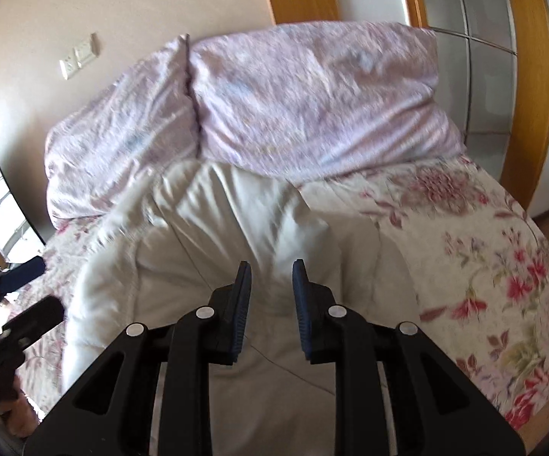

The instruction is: Fold large clothes

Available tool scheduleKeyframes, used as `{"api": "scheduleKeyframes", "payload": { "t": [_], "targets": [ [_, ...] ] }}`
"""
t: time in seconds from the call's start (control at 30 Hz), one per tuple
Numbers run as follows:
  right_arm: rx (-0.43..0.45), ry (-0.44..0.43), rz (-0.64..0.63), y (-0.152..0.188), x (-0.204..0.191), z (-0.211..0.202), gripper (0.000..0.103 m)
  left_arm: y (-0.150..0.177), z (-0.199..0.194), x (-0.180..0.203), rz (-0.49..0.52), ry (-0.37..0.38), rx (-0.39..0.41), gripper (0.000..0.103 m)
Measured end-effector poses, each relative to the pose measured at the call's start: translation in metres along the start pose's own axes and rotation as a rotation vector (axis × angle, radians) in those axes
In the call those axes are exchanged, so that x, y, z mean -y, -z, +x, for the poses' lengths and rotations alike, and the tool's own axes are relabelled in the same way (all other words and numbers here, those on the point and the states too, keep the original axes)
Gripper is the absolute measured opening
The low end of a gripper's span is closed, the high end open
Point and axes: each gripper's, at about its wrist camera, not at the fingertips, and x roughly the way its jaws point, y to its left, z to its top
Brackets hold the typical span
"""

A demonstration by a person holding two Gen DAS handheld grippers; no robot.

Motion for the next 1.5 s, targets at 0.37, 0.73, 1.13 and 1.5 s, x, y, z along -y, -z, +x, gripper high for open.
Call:
{"api": "scheduleKeyframes", "payload": {
  "t": [0.37,0.73,1.13,1.5],
  "targets": [
    [-0.081,0.012,-0.080,-0.006,-0.014,0.038,0.022,0.007,0.039,-0.023,-0.062,-0.023,-0.064,0.094],
    [-0.133,-0.001,-0.011,0.006,0.019,0.076,0.021,0.006,0.081,-0.010,-0.086,0.045,-0.103,0.097],
    [-0.154,-0.007,-0.006,0.012,0.029,0.100,0.020,0.007,0.105,-0.006,-0.062,0.038,-0.123,0.101],
    [-0.134,0.006,-0.006,0.013,0.029,0.104,0.020,0.011,0.111,-0.004,-0.048,0.026,-0.096,0.101]
  ]
}}
